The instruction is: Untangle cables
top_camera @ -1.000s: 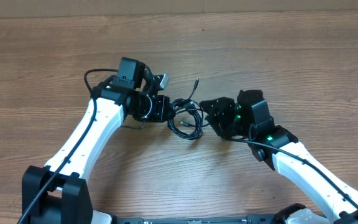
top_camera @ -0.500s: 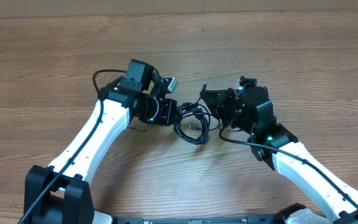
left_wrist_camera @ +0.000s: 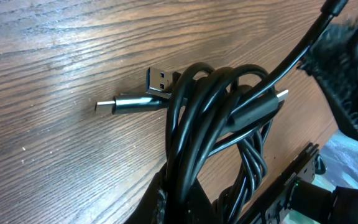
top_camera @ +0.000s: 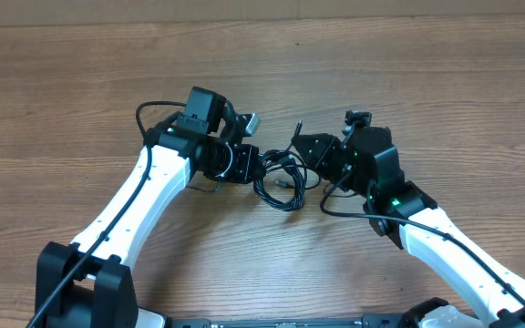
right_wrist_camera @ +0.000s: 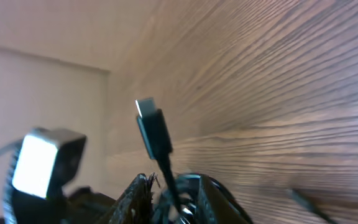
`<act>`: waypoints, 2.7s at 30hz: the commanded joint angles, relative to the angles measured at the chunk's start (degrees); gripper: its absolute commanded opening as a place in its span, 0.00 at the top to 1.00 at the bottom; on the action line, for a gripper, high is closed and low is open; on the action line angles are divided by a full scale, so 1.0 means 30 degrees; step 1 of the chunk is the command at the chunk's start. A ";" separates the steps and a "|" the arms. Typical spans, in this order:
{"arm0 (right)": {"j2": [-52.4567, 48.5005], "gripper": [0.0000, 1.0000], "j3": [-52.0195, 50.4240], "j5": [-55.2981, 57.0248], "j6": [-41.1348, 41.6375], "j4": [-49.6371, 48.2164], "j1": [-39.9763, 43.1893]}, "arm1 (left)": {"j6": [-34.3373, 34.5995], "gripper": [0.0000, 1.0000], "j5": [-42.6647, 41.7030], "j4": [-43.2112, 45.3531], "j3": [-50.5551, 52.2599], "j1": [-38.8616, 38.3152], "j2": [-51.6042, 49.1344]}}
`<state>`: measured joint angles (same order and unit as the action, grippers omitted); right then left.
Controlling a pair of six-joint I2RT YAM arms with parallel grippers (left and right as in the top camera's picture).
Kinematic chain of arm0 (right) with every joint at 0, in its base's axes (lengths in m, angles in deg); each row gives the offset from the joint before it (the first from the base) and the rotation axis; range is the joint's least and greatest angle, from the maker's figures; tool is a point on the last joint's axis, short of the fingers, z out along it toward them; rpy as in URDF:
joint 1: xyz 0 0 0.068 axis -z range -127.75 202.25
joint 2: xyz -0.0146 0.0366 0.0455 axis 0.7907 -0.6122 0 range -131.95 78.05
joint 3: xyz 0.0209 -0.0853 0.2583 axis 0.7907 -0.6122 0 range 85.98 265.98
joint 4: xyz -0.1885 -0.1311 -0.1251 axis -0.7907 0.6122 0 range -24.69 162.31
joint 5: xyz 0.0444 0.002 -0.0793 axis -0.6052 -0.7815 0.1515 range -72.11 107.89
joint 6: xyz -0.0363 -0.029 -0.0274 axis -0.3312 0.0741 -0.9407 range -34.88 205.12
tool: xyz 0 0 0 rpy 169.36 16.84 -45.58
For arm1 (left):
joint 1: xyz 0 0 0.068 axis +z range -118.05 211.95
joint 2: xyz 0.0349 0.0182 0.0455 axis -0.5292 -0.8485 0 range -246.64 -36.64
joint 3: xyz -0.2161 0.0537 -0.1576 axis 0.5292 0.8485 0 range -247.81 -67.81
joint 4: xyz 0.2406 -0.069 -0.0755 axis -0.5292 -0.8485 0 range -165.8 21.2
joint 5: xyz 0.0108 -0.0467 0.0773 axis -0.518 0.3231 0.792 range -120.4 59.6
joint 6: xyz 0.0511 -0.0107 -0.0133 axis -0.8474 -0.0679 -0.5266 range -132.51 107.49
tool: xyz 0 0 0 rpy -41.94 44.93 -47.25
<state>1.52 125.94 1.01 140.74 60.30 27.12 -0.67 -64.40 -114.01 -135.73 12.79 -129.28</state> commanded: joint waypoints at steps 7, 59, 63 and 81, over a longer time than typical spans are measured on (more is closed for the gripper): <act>0.3213 0.66 0.0211 0.0262 -0.6543 0.3657 0.0036 | 0.0401 0.96 -0.0022 0.0073 -0.0444 -0.0015 0.0131; 0.0874 0.91 0.0204 0.5741 -1.1642 0.8247 -0.4269 | 0.4204 0.96 -0.4619 0.0583 -0.0444 0.0000 0.0131; 0.0627 0.96 0.0204 0.3395 -1.1635 0.7664 -0.4269 | 0.4218 0.96 -0.5559 0.1559 -0.0444 0.0000 0.0131; 0.2033 0.96 0.0226 -1.0418 -1.1475 0.6069 -0.4095 | 0.4670 0.96 0.2652 0.2324 -0.0444 -0.0022 0.0131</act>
<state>3.90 126.03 -18.69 106.53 80.25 15.12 11.66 -63.46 -108.50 -135.71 12.51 -129.28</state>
